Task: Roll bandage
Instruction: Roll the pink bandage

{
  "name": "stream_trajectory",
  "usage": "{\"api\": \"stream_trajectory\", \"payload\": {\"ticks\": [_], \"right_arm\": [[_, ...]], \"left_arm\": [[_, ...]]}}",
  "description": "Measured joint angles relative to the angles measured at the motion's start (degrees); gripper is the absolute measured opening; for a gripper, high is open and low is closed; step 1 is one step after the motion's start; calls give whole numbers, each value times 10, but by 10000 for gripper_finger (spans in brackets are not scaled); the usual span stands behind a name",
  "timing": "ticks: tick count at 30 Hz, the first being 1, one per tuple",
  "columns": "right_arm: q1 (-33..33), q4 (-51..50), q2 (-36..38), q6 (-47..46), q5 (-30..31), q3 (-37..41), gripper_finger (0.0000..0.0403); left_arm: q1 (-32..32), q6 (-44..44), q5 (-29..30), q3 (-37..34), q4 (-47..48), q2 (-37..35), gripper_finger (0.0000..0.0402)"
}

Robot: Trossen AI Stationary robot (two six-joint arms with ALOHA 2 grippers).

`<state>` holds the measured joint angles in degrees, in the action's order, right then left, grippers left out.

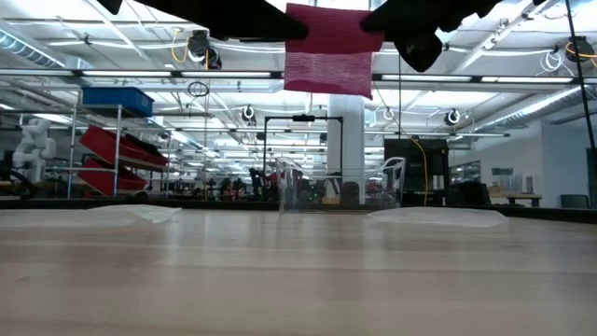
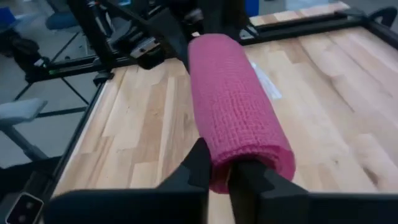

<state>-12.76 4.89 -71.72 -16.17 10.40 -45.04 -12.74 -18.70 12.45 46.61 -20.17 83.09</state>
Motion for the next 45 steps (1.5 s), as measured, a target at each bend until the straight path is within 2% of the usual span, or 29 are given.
{"api": "stream_trajectory", "payload": {"ticks": [4, 9, 14, 18, 23, 26, 30, 36, 39, 41, 45], "right_arm": [[0, -1, 0, 42, 13, 0, 16], [-16, -16, 1, 126, 87, -2, 11], [-26, -19, -1, 232, 118, -2, 12], [-35, -24, -6, 305, 165, -3, 12], [-36, -25, -9, 352, 171, -4, 12], [-36, -24, -13, 353, 172, -4, 12], [-41, -25, -13, 342, 165, -4, 15], [-47, -25, -12, 268, 156, -4, 43], [-47, -25, -9, 215, 153, -3, 64], [-47, -25, -5, 186, 131, -3, 79], [-36, -21, 3, 113, 43, -1, 106]], "left_arm": [[1, 44, -11, 0, -5, -1, 99], [12, 106, -6, -1, -26, -1, 124], [22, 151, -12, -1, -29, -1, 128], [24, 154, -12, -1, -30, 0, 128], [24, 155, -11, 0, -31, 0, 127], [23, 154, 0, 0, -29, 0, 121], [23, 155, 5, 0, -29, 0, 87], [21, 155, -2, 0, -30, 0, 26], [21, 145, -2, 0, -31, 0, 18], [21, 129, -2, 1, -31, 0, 18], [20, 89, -10, 1, -22, -1, 24]]}}
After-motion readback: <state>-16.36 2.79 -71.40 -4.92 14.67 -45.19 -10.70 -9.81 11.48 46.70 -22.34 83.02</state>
